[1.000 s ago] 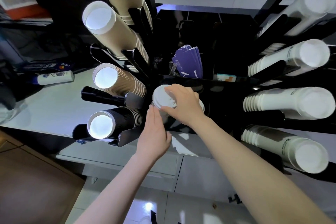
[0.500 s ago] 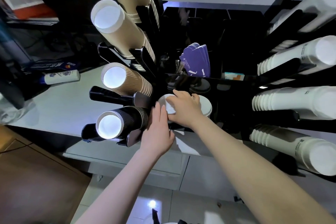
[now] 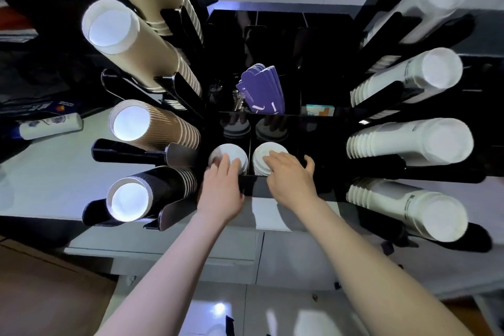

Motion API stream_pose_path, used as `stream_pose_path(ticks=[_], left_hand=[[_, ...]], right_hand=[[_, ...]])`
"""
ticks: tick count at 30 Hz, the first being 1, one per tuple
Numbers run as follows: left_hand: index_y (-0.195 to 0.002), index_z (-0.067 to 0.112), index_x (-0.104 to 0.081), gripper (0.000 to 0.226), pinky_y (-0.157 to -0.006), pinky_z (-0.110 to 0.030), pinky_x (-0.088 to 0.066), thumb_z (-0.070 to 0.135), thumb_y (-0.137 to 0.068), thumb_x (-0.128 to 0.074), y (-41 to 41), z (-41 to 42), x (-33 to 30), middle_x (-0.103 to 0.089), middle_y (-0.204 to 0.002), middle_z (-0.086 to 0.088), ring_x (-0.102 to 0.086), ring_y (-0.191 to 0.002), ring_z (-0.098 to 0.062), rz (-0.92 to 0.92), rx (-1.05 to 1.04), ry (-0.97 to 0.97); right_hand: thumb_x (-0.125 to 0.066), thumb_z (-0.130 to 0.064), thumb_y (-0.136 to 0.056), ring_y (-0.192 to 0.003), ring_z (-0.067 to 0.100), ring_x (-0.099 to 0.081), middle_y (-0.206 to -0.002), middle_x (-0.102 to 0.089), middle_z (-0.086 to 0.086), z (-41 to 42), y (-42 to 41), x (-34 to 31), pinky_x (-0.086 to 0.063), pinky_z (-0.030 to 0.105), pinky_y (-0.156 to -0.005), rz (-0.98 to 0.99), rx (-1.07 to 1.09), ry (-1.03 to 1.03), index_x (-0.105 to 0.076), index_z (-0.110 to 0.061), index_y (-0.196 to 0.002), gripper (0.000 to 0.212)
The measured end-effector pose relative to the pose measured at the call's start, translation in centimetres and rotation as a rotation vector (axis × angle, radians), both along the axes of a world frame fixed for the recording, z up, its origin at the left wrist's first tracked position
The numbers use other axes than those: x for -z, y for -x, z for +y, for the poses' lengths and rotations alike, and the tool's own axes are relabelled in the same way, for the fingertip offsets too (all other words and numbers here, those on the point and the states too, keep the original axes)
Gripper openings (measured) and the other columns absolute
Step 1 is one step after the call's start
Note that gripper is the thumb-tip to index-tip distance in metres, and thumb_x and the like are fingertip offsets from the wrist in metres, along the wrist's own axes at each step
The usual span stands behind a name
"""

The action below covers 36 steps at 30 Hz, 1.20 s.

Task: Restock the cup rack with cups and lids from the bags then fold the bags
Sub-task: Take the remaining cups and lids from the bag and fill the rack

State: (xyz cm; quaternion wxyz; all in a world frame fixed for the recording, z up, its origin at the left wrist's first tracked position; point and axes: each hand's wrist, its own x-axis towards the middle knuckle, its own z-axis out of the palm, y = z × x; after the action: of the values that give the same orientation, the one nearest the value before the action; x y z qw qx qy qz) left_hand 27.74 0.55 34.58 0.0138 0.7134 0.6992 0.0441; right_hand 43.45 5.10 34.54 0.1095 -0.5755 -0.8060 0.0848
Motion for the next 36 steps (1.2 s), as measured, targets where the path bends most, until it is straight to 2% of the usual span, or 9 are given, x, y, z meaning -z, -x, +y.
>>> stream_pose_path(ticks=[3,8,10,16,21,24,30,33,36], left_hand=[[-0.141,0.014,-0.026,0.07,-0.099,-0.039,-0.03,0.031,-0.083,-0.059,0.1,0.1,-0.2,-0.021,-0.15,-0.013,-0.035,-0.124,-0.033,-0.04,-0.002,-0.003],[-0.151,0.014,-0.013,0.081,-0.114,-0.042,-0.019,0.023,-0.085,-0.059,-0.5,-2.2,-0.2,-0.003,-0.159,-0.015,-0.011,-0.143,-0.034,-0.229,-0.038,-0.061],[-0.152,0.015,-0.012,0.081,-0.116,-0.042,-0.019,0.02,-0.086,-0.059,-1.1,-3.4,-0.1,-0.004,-0.16,-0.014,-0.009,-0.146,-0.032,-0.273,-0.043,-0.09],[-0.152,0.011,-0.015,0.074,-0.117,-0.046,-0.018,0.018,-0.09,-0.055,-3.2,-8.0,0.9,-0.006,-0.16,-0.012,-0.006,-0.147,-0.03,-0.277,-0.004,-0.074],[-0.152,0.016,-0.011,0.079,-0.118,-0.046,-0.012,0.019,-0.088,-0.056,-4.9,-12.5,2.3,-0.003,-0.161,-0.008,-0.002,-0.148,-0.029,-0.255,-0.022,-0.021],[-0.152,0.017,-0.012,0.077,-0.116,-0.045,-0.011,0.018,-0.088,-0.056,-6.3,-15.3,2.4,-0.005,-0.161,-0.005,-0.004,-0.148,-0.027,-0.298,-0.011,-0.023],[-0.151,0.022,-0.019,0.071,-0.119,-0.039,-0.015,0.014,-0.09,-0.055,-10.4,-19.1,0.2,-0.017,-0.159,0.004,-0.01,-0.147,-0.016,-0.575,0.051,-0.115],[-0.15,0.022,-0.023,0.068,-0.116,-0.028,-0.019,0.013,-0.09,-0.056,-12.7,-21.4,-1.2,-0.025,-0.156,0.008,-0.019,-0.145,-0.011,-0.706,0.106,-0.14],[-0.149,0.025,-0.024,0.067,-0.109,-0.019,-0.024,0.016,-0.091,-0.055,-14.7,-23.6,-2.3,-0.03,-0.153,0.01,-0.03,-0.139,-0.01,-0.754,0.143,-0.145]], right_hand=[[-0.039,-0.019,-0.092,-0.142,0.013,-0.019,-0.155,-0.028,-0.009,-0.3,0.0,-0.1,0.004,0.058,-0.112,-0.019,-0.026,0.041,-0.04,-0.029,-0.14,0.049],[-0.035,-0.018,-0.097,-0.148,0.015,-0.001,-0.16,-0.014,-0.009,-1.9,-0.7,-0.1,0.006,0.056,-0.114,0.059,-0.06,0.039,-0.021,-0.029,-0.15,0.056],[-0.036,-0.018,-0.098,-0.148,0.014,0.0,-0.16,-0.015,-0.008,-3.3,-1.0,0.1,0.005,0.054,-0.115,0.148,-0.062,0.016,-0.021,-0.027,-0.151,0.056],[-0.047,-0.021,-0.097,-0.147,0.014,-0.014,-0.155,-0.031,-0.004,-7.8,-2.0,1.3,-0.005,0.048,-0.119,0.437,-0.063,0.065,-0.045,-0.021,-0.142,0.045],[-0.053,-0.022,-0.096,-0.143,0.018,-0.027,-0.148,-0.044,-0.001,-11.3,-3.9,2.9,-0.013,0.034,-0.117,0.534,-0.067,0.106,-0.052,-0.021,-0.136,0.04],[-0.059,-0.018,-0.093,-0.132,0.017,-0.041,-0.138,-0.054,0.0,-15.0,-5.7,3.1,-0.023,0.019,-0.108,0.623,-0.054,0.116,-0.057,-0.018,-0.131,0.038],[-0.064,-0.019,-0.09,-0.114,0.0,-0.05,-0.125,-0.06,-0.011,-21.6,-10.9,1.7,-0.025,-0.005,-0.089,0.79,0.056,0.123,-0.06,-0.02,-0.126,0.036],[-0.063,-0.023,-0.091,-0.112,-0.011,-0.049,-0.118,-0.056,-0.027,-24.3,-13.4,-0.1,-0.029,-0.005,-0.087,0.861,0.105,0.124,-0.059,-0.028,-0.125,0.035],[-0.063,-0.026,-0.091,-0.112,-0.012,-0.05,-0.114,-0.056,-0.032,-26.6,-15.8,-1.5,-0.034,-0.001,-0.087,0.884,0.141,0.098,-0.059,-0.033,-0.123,0.034]])
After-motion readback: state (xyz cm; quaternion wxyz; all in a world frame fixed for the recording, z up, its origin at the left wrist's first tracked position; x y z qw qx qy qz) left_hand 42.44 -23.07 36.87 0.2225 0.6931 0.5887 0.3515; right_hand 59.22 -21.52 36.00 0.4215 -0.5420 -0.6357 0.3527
